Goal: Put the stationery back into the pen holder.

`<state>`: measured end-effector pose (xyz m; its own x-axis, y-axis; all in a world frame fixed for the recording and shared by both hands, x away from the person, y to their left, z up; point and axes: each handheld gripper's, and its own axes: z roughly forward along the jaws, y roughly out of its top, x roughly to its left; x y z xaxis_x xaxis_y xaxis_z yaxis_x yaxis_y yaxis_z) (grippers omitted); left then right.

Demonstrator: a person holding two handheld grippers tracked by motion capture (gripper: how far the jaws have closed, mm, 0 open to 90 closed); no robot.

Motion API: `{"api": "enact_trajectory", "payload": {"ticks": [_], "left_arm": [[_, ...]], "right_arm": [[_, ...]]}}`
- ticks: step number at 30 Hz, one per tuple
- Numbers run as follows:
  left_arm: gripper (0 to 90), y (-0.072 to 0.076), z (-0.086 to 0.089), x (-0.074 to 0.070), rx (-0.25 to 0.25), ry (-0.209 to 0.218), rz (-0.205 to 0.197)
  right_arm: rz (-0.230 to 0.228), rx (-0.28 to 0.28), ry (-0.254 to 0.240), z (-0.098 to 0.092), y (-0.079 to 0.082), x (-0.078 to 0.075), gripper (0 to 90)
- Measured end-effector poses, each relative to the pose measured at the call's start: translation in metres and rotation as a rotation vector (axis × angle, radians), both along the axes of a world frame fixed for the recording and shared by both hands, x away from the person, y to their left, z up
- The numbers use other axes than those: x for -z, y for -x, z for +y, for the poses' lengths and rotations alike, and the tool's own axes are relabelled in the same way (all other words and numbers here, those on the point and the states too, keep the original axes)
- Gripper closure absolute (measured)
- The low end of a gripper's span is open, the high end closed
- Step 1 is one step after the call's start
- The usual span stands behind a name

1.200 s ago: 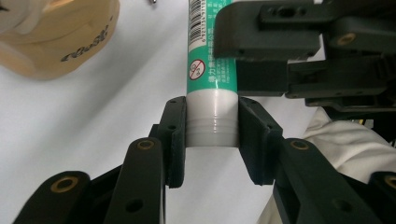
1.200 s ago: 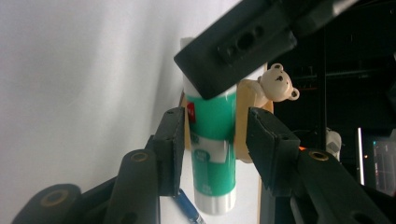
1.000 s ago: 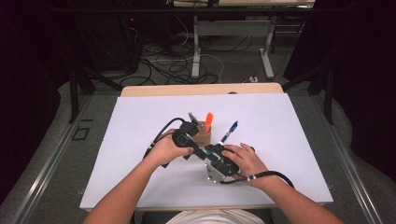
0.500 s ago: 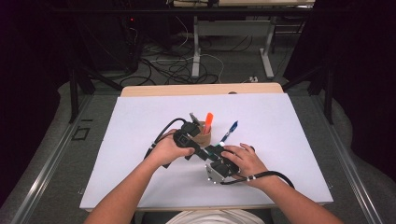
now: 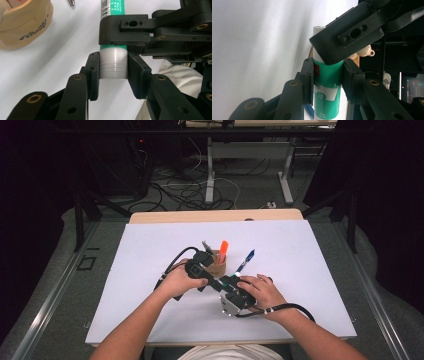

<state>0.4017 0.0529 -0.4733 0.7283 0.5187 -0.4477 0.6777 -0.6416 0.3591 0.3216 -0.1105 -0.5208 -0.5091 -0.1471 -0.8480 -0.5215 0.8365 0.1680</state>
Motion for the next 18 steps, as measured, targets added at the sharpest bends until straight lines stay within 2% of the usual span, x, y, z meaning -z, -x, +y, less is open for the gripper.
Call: {"api": "enact_trajectory", "payload": {"ticks": [1, 2, 3, 4, 5, 8, 9, 12, 13, 14, 15, 18], "left_arm": [[64.6, 0.0, 0.0, 0.0, -0.009, 0.006, 0.001], [64.4, 0.0, 0.001, 0.0, -0.006, 0.011, -0.01], [63.8, 0.0, 0.001, 0.0, -0.019, 0.026, -0.016], [61.2, 0.001, 0.002, -0.001, -0.039, 0.051, -0.011], [58.6, 0.0, 0.004, -0.001, -0.04, 0.065, -0.009], [53.8, 0.0, 0.008, -0.004, -0.06, 0.081, -0.032], [53.4, 0.0, 0.01, -0.005, -0.066, 0.085, -0.04], [50.6, 0.001, 0.018, -0.007, -0.093, 0.11, -0.077], [49.7, 0.0, 0.021, -0.008, -0.1, 0.118, -0.09], [48.4, 0.0, 0.025, -0.009, -0.113, 0.129, -0.099], [47.4, 0.0, 0.028, -0.009, -0.125, 0.138, -0.108], [45.4, -0.001, 0.038, -0.01, -0.155, 0.16, -0.124]], "right_arm": [[0.011, 0.008, 0.016, 0.0, 0.0, -0.001, 65.2], [0.007, 0.006, 0.005, 0.0, 0.0, -0.001, 65.2], [-0.003, 0.007, 0.004, -0.001, -0.001, -0.001, 65.2], [0.009, 0.015, 0.015, -0.001, -0.001, -0.002, 65.2], [0.001, 0.007, 0.007, -0.001, -0.002, -0.001, 65.2], [0.011, 0.022, -0.004, -0.002, -0.002, 0.001, 65.2], [0.02, 0.023, 0.009, -0.002, -0.003, 0.0, 65.2], [0.029, 0.036, -0.022, -0.002, -0.003, 0.001, 65.2], [0.029, 0.028, -0.02, -0.003, -0.005, 0.0, 65.2], [0.049, 0.044, -0.009, -0.003, -0.005, -0.002, 65.1], [0.041, 0.042, -0.035, -0.004, -0.006, -0.001, 65.2], [0.054, 0.058, -0.052, -0.005, -0.007, -0.002, 65.2]]}}
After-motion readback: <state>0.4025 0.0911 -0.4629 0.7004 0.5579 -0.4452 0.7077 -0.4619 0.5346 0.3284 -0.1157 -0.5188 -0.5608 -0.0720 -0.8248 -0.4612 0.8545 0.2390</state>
